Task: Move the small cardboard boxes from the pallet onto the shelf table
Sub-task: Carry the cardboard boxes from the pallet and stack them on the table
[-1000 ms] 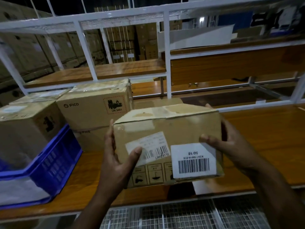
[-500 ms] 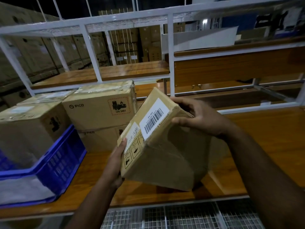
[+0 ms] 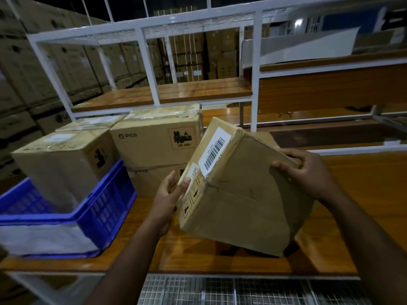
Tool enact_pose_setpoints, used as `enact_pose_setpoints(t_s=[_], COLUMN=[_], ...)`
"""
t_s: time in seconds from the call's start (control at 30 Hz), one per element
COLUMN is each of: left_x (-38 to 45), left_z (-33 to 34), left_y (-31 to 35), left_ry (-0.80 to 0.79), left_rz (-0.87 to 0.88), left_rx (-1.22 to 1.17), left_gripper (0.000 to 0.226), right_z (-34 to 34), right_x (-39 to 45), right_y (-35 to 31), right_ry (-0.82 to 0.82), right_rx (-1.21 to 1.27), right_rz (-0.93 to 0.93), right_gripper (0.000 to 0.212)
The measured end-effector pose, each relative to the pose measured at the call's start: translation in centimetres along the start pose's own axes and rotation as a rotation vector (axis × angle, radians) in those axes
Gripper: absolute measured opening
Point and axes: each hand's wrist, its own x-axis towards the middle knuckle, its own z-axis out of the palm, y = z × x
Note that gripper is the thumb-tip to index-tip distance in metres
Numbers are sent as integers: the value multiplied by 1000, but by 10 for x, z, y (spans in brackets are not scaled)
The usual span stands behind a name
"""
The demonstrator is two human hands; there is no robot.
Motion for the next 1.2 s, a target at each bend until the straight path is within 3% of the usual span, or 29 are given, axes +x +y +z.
enact_pose_setpoints(t_s=[0.1,0.13,0.23,0.3,0.43,0.57,0.7,0.77,0.87,1.0,1.2], left_x=[2,3,3,3,11,17,21,18,16,12,2], left_z=[3,4,10,14,25,32,38,40,39,34,37], left_y=[0,-3,-6,-6,0,5,4,5,0,-13,-29], left_ry=[-24,-45,-158,-198,-216,-120,-83,-60,-12,27,14], left_rz=[-47,-84,-207,-237,-174,-63,59,80,27,-114,-265], left_rx=[-45,-63,-45,-50,-38,52,100,103,56,-136,-345], left_gripper=[72,79,83,73,75,69,44,38,37,41,23], right_z=[-6,-9,-21,-28,-36,-30,-26,-26,-27,-28,-32], right_x=[-13,-16,-17,-12,-4,-7,-6,-2,-6,-11,-18], right_y=[15,21,38,45,59,78,112,119,83,74,71], right_ry=[84,119,196,192,166,232,284,338,435,416,208], right_rx=[82,110,238,244,267,330,410,409,416,725,843], right_rz=[53,87,325,425,501,664,800,820,802,664,473], right_gripper=[64,69,80,73,44,68,124,135,93,57,41])
